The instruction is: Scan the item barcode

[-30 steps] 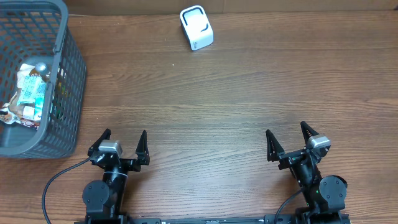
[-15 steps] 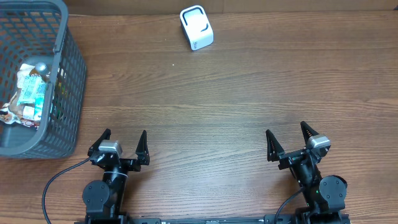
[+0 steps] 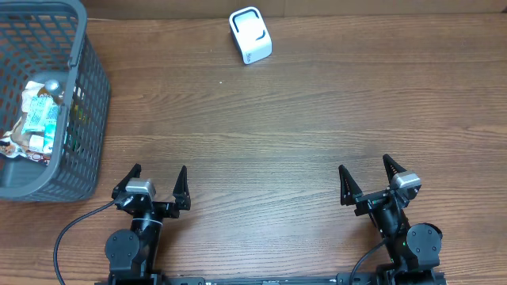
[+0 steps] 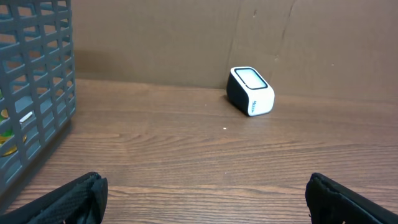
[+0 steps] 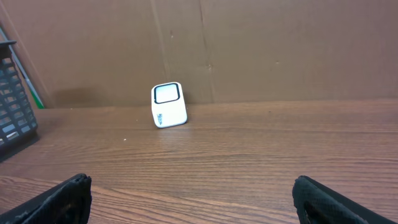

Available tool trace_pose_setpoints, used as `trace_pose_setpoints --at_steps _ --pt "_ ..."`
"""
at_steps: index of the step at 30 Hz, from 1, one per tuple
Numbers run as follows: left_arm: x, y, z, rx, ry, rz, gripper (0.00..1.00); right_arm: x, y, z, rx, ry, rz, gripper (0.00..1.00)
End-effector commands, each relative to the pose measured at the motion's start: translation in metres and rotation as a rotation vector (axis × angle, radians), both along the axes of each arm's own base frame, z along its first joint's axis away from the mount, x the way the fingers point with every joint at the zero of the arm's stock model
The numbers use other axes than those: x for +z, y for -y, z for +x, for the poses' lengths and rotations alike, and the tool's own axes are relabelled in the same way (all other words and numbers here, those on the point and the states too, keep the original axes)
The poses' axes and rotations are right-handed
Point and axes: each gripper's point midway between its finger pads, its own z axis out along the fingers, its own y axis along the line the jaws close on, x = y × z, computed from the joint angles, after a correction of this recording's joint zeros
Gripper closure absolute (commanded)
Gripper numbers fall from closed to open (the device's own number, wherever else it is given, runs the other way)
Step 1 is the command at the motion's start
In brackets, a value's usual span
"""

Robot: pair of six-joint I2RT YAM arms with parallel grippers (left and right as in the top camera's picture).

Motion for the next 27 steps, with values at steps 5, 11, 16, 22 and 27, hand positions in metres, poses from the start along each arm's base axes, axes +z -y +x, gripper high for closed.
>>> trace_pose_setpoints --at_steps 5,11,16,22,27 --pt "0.0 0.0009 -0.0004 -0.001 0.003 -0.006 0.01 -0.0022 0.0019 0.0006 -0.01 0.003 -0.002 0.0" --pt "0.0 0.0009 -0.0004 -0.001 0.003 -0.006 0.01 -0.0023 0.0019 0.0006 -0.01 0.003 -0.003 0.0" --pt "0.0 0.0009 -0.0004 -0.001 0.003 -0.006 0.0 -0.0023 0.0019 0.0006 -0.01 0.003 -0.003 0.0" --pt "0.0 0.0009 -0.0004 -0.001 0.004 -0.006 0.0 -0.0023 0.0019 0.0006 -0.01 0.003 -0.003 0.0" --pt "0.0 0.0009 -0.0004 -0.001 0.003 -0.006 0.0 -0.0023 0.0019 0.0006 -0.01 0.003 -0.003 0.0"
